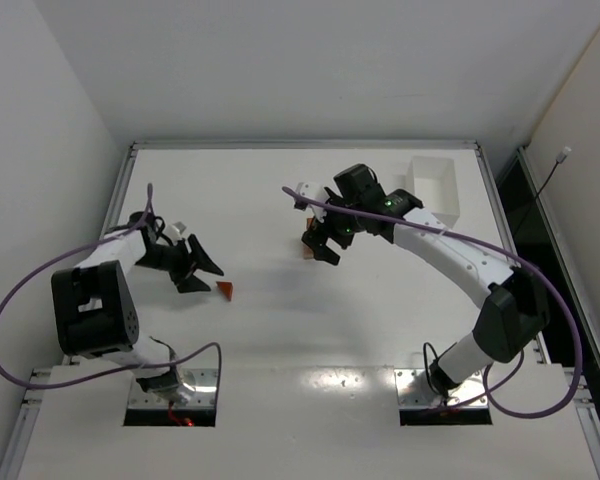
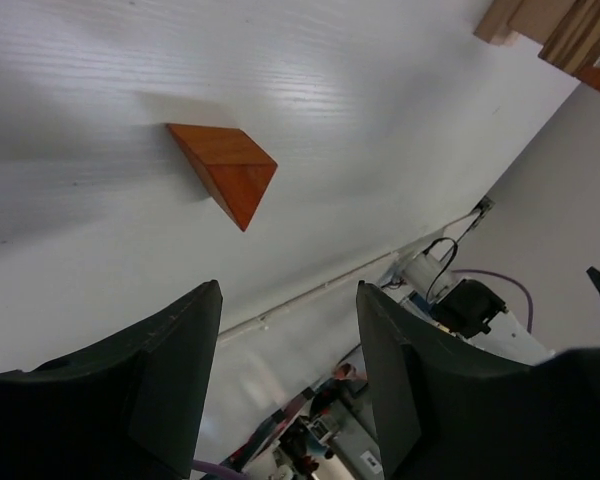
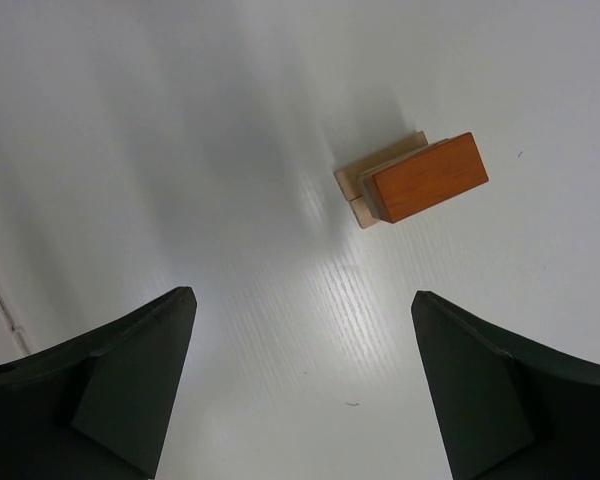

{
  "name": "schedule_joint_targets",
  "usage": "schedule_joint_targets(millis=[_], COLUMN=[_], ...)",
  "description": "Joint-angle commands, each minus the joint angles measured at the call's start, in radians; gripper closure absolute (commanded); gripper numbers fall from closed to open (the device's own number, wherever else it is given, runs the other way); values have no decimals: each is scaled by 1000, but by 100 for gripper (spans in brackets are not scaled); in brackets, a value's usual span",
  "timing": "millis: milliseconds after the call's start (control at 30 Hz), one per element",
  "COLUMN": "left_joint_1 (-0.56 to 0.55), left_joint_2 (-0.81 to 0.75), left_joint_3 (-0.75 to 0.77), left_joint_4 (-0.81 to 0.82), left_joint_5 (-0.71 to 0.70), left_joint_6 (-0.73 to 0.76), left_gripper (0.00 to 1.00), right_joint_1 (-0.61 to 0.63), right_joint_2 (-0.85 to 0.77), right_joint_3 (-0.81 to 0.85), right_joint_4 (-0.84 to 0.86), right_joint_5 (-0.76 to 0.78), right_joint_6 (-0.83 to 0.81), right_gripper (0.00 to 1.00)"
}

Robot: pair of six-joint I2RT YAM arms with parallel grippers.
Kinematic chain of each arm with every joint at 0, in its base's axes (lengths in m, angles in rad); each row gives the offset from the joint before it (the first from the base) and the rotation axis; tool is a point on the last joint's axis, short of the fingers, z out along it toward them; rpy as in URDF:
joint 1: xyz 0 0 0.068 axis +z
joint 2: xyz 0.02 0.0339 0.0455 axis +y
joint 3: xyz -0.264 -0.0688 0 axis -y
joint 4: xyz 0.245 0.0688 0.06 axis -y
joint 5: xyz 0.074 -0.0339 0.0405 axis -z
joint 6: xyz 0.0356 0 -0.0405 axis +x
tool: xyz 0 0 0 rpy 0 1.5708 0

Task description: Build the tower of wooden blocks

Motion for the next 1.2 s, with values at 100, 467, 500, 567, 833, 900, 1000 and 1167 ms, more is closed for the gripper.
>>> schedule_joint_targets(millis=[100,467,500,567,833,900,1000,1167], left_joint_1=[-123,-347,-359,-373,-393,-393,-393,-384], left_joint_2=[-73,-95,-86,-74,-54,-32,18,51], left_joint_3=[22,170,170,170,121,121,158,170], left_joint_4=[49,50,50,41,32,32,32,1], left_joint_5=[-39,-647,-659,-682,-639,-599,-576,-564], left_joint_6=[-5,20,20,33,23,14,-4,-23], left_gripper=[45,41,41,41,47,47,48,58], right_joint_1=[-13,-23,-23,-23,-23,-23,-23,-32], right_joint_2=[-35,-16,-16,-7,-7,-7,-7,2], right_joint_3=[1,21,30,30,30,30,30,30], right_joint_4=[9,0,0,0,0,-9,-9,-18], right_joint_5=[3,12,3,3,3,3,3,3], right_joint_6=[-23,-32,-32,-32,-42,-42,-42,-51], right_gripper=[13,13,13,13,13,13,13,12])
